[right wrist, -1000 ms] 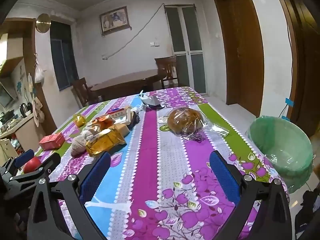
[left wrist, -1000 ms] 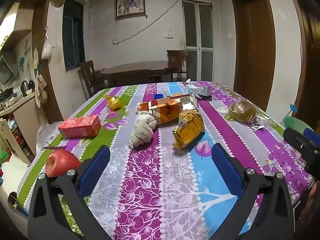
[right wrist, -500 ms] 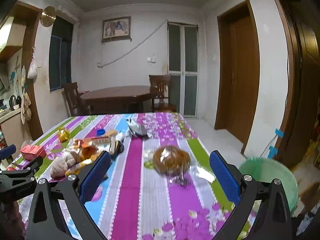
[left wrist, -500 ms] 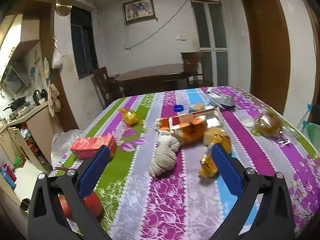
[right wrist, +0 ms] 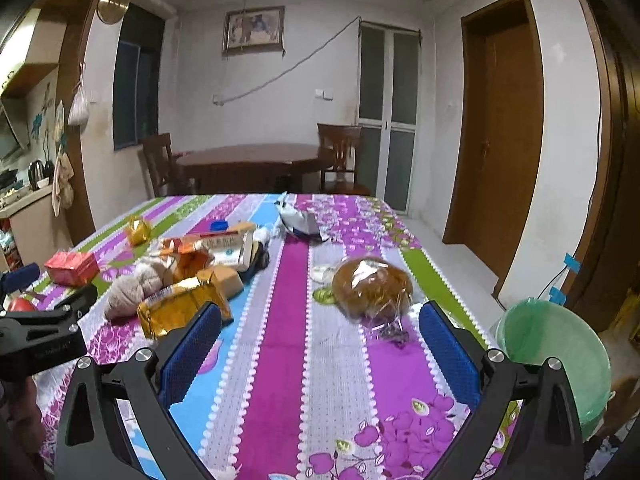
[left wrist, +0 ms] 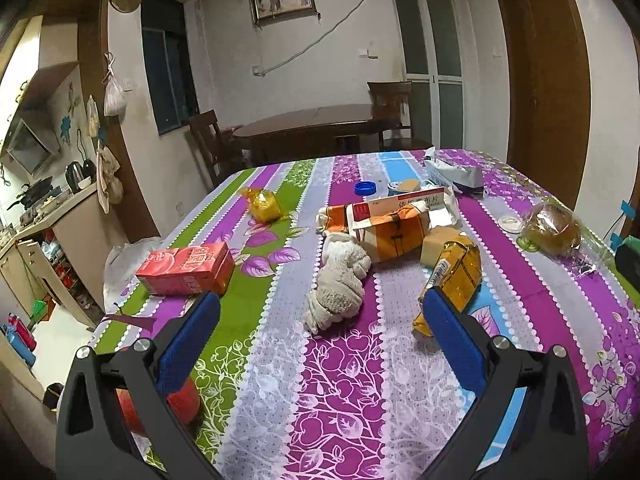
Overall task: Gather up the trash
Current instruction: 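Move both tools toward the items on the table, left toward the gold packet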
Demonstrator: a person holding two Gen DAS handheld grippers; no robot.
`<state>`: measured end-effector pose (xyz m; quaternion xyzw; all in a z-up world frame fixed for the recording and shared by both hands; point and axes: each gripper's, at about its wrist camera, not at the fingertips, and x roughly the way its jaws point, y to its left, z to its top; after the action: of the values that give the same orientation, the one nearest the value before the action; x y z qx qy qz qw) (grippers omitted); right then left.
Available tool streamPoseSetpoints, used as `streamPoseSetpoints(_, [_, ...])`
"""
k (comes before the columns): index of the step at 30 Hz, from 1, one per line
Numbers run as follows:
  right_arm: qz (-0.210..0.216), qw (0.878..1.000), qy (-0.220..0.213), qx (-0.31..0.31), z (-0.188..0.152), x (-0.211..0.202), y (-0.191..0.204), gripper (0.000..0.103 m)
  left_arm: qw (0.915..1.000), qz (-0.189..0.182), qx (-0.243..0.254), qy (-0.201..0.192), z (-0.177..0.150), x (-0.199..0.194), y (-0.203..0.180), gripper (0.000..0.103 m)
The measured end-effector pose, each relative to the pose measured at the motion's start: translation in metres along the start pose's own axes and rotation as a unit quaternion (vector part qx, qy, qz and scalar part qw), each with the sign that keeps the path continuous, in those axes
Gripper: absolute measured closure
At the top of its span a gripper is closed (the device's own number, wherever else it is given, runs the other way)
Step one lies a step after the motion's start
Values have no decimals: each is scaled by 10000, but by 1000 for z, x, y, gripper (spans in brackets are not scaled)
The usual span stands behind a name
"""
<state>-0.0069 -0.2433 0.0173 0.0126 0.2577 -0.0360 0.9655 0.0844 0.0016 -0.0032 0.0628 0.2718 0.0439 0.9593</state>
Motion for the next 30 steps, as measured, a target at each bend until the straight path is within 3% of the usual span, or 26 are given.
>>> streamPoseSetpoints(3, [-58,9997,255,-28,-5,2,-3,4,10000,-26,14,44,-2,1,-2,5])
streamPoseSetpoints(18, [-194,9997,143,-28,-10,-5,-9,4,9994,-171,-96,273,-7,13,-4,5])
streamPoseSetpoints(30, [-135,9991,225,347,-17,0,-23,4,9995,8,-148,282,-7,8,6,5])
